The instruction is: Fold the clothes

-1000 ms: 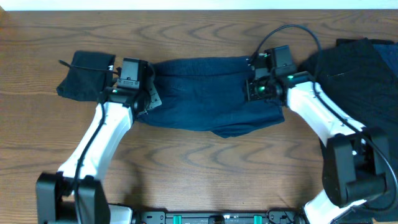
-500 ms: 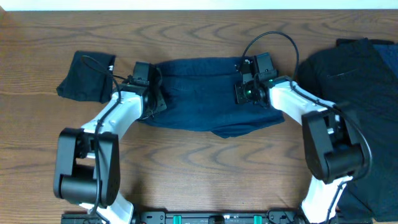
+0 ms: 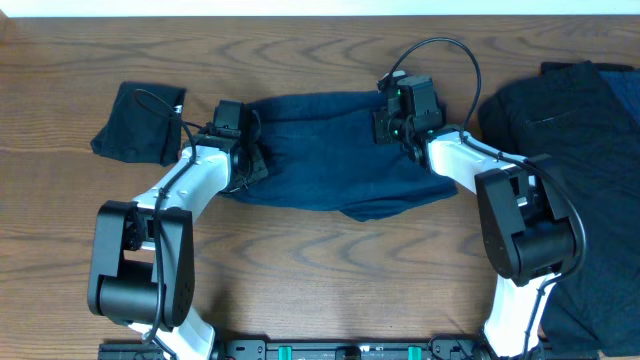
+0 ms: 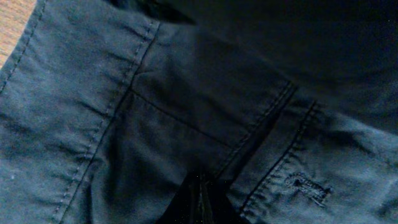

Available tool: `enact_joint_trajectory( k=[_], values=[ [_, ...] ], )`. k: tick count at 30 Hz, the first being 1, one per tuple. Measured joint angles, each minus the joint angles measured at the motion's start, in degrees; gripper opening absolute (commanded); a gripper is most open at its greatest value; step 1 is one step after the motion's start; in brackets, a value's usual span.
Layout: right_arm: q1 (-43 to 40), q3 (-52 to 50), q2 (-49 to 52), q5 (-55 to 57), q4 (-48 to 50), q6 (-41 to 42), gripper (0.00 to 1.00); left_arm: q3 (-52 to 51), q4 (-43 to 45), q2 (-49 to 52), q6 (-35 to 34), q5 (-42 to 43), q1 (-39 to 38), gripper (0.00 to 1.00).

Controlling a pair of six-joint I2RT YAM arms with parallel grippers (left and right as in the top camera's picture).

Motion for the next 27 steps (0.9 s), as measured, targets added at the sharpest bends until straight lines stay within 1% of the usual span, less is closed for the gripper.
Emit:
enact_joint_trajectory(
  k=[3,6,9,12,15,20,23,25,27],
  values=[
    [-0.02,0.02,1.51,4.11,3.93,0.02,0.28,0.00,0.11,0.00,0.00,0.00,0.00,0.06],
    [-0.02,0.07,4.28,6.64,8.39,-0.11,0.37,0.00,0.46,0.00,0.00,0.00,0.00,0.06],
    [-0.11,-0.02,6.19,8.02,11.98,0.02,0.44,0.00,1.75,0.02,0.20,0.00,0.00,0.06],
    [-0.39,-0.04,6.12,8.61,14.95,-0.07,0.46,0.02,2.99,0.02,0.85,0.00,0.00,0.06],
    [-0.50,-0.02,5.05,9.11,14.47,-0.07,0.47,0.22,3.32,-0.17,1.70,0.02,0.00,0.06],
    [-0.52,-0.07,-1.73,9.38,6.19,-0.09,0.46,0.74,8.37,-3.39,1.97,0.04,0.00,0.06],
    [-0.63,0.13,-7.19,9.90,0.09,-0.11,0.41,1.95,12.37,-5.01,2.10,0.00,0.00,0.05],
    [-0.74,0.26,-8.83,10.36,-2.95,-0.26,0.38,2.49,14.58,-5.01,2.12,0.00,0.00,0.06],
    [-1.38,0.39,-9.27,10.91,-6.16,-0.28,0.36,2.54,16.22,-4.61,2.12,-0.04,0.00,0.06]
  ],
)
